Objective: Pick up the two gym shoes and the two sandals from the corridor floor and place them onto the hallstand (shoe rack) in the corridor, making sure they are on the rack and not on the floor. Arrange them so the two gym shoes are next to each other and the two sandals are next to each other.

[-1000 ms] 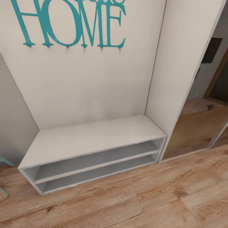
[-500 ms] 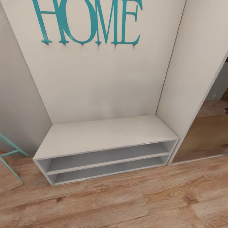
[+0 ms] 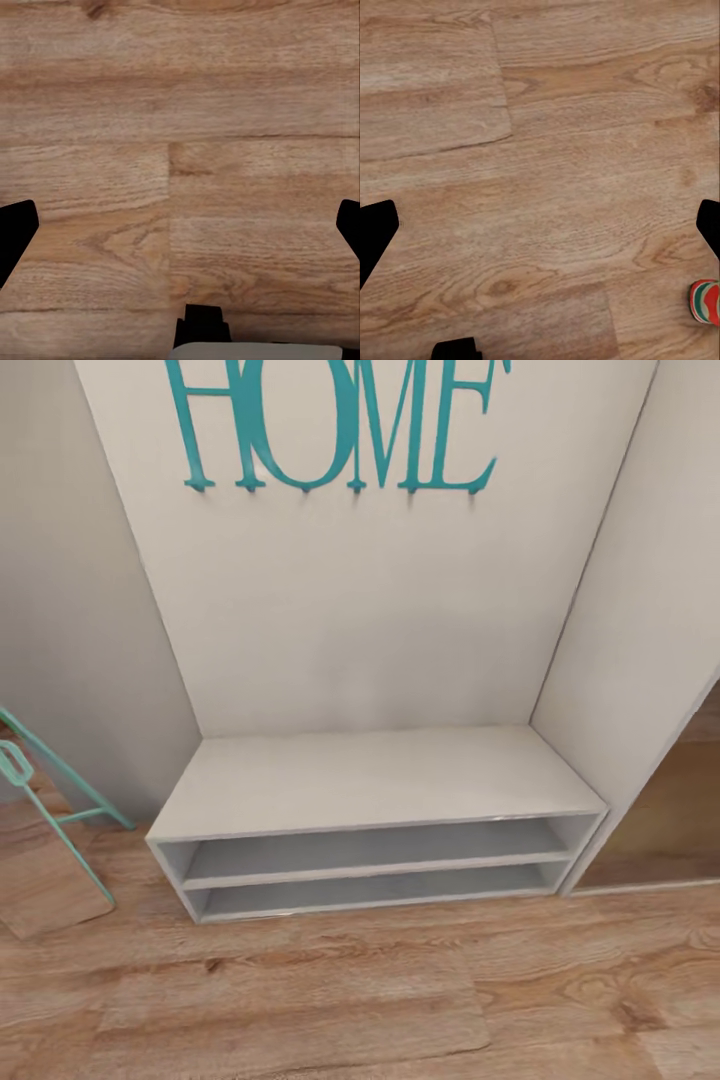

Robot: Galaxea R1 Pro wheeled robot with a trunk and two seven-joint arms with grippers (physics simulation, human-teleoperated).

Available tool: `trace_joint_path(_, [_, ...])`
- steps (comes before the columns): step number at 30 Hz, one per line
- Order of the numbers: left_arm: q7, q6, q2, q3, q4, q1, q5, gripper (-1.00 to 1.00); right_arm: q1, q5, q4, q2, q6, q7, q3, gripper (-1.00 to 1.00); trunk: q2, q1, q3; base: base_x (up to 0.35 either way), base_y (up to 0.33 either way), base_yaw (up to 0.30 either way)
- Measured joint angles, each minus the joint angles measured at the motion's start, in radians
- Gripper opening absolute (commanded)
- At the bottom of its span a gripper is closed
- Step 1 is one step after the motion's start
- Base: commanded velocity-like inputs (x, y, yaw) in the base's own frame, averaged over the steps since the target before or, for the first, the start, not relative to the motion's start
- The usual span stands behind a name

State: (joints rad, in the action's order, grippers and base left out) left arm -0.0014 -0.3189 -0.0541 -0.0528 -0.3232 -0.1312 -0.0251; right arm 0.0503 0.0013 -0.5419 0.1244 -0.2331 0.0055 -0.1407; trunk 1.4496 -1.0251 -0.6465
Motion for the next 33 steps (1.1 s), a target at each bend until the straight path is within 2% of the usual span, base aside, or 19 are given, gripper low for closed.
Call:
trace_joint_path(8, [0.002,0.0,-0.001,0.0,0.0,0.0,0.0,1.0,0.0,0.0,0.0,0.0,0.0,0.0,0.0,1.0,0.0,0.0,-0.008,0.0,0.0,0.23])
trace_joint_path(17, [0.0,0.0,-0.004,-0.002,0.0,0.001,-0.052,1.0,0.0,0.0,0.0,0.0,-0.001,0.0,0.0,1.0,0.0,0.0,-0.016,0.0,0.0,0.232])
trace_joint_path(33, [-0.002,-0.002,0.0,0.0,0.0,0.002,-0.054,1.0,0.0,0.0,0.0,0.0,-0.001,0.0,0.0,1.0,0.0,0.0,-0.031,0.0,0.022,0.232])
